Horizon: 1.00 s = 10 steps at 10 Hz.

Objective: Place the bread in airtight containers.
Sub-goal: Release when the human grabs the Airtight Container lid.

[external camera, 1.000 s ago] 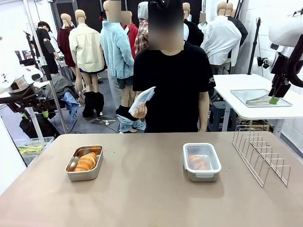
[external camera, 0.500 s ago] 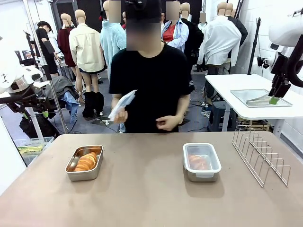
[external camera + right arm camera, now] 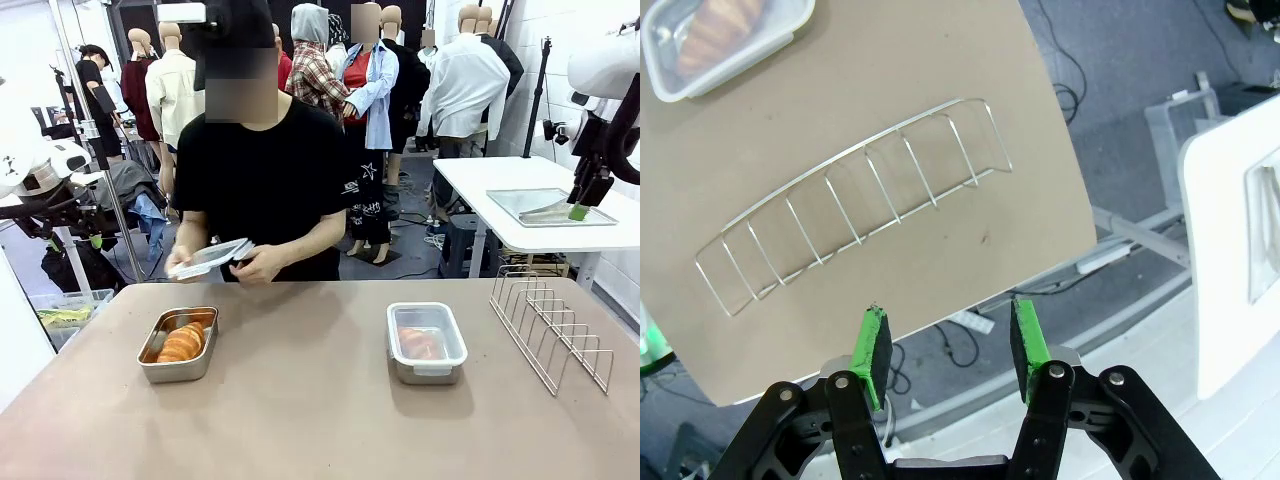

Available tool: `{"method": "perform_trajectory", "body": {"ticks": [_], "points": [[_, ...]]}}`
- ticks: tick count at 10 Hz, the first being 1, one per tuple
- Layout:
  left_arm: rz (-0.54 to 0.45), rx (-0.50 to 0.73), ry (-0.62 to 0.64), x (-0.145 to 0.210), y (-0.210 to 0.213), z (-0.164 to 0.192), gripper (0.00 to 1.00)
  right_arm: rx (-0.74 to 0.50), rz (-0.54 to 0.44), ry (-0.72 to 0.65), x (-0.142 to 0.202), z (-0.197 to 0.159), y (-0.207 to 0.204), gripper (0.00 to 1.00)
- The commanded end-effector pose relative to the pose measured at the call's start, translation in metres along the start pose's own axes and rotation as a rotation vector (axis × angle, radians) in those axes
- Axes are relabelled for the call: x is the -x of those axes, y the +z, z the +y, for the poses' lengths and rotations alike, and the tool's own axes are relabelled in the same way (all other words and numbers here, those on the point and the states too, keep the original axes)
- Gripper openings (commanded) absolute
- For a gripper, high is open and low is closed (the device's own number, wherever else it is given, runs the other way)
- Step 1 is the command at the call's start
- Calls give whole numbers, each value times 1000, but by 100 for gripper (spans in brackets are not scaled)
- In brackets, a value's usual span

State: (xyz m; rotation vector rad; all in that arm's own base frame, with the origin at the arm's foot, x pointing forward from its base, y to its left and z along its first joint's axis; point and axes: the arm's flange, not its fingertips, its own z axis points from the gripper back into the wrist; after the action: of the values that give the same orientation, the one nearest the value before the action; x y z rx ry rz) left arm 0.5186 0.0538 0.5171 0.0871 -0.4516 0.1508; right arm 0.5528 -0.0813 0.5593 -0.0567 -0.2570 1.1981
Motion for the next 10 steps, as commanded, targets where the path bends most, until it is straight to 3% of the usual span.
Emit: {"method": "perform_trajectory", "body": {"ticks": [1,10], "points": [[-4,-1,1,0,2,0,75,-7,-1,-20,-4,-3,0,61],[-4,-1,1,0,2,0,75,-7,-1,-20,-4,-3,0,61]]}}
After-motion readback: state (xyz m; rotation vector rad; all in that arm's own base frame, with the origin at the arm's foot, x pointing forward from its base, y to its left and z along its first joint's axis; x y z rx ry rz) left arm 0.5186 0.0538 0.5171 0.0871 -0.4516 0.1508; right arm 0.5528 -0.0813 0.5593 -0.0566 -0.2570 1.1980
